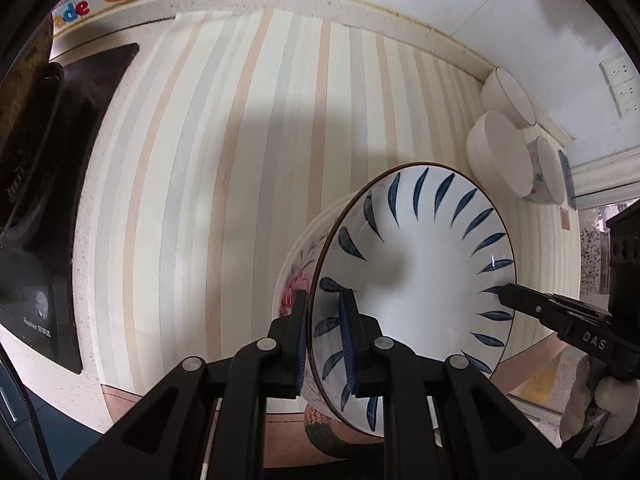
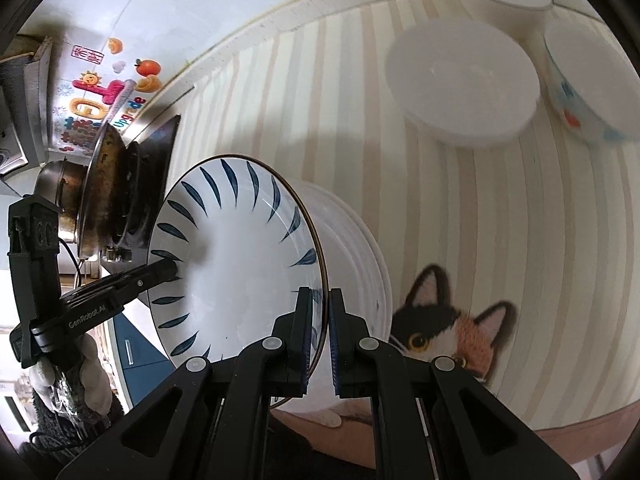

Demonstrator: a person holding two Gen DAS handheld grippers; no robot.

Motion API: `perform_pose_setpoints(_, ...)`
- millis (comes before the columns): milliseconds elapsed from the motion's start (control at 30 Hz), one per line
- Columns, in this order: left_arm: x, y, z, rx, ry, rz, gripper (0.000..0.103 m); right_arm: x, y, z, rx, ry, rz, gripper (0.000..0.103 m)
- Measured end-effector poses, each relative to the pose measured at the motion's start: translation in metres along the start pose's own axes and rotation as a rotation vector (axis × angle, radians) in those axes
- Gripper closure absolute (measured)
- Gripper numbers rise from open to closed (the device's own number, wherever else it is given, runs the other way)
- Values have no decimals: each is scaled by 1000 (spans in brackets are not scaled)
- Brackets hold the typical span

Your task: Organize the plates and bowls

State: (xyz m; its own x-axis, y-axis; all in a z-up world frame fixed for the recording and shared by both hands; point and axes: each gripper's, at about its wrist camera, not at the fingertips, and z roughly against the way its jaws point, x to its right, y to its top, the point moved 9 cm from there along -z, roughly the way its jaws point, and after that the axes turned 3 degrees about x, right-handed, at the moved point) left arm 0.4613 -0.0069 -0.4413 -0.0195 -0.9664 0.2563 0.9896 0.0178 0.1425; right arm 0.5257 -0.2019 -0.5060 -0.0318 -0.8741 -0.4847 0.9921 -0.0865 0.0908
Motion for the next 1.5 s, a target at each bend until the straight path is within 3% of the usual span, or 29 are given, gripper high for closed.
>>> perform_pose_setpoints(433, 4, -12, -33, -55, 23, -13, 89, 20, -23, -25, -32, -37, -19, 94)
perform_pose_setpoints(600, 7, -13, -40, -59, 47, -31, 89, 21, -26, -34, -34, -54, -16, 94)
perform_pose_setpoints(1000, 21, -14, -51, -69, 26, -30, 88, 28, -20, -36, -7, -43, -94, 91)
perform_pose_setpoints(1233, 15, -16, -24, 4, 81, -41, 88, 23, -23, -21, 17, -82, -107, 90)
perform_pose_setpoints(1400, 24, -36, 26, 59, 155, -63, 88, -2, -35, 15, 71, -109, -57, 90)
perform_pose_setpoints(1500, 38, -50, 56, 81, 126, -67, 88, -28, -49, 46, 119, -127, -8, 90)
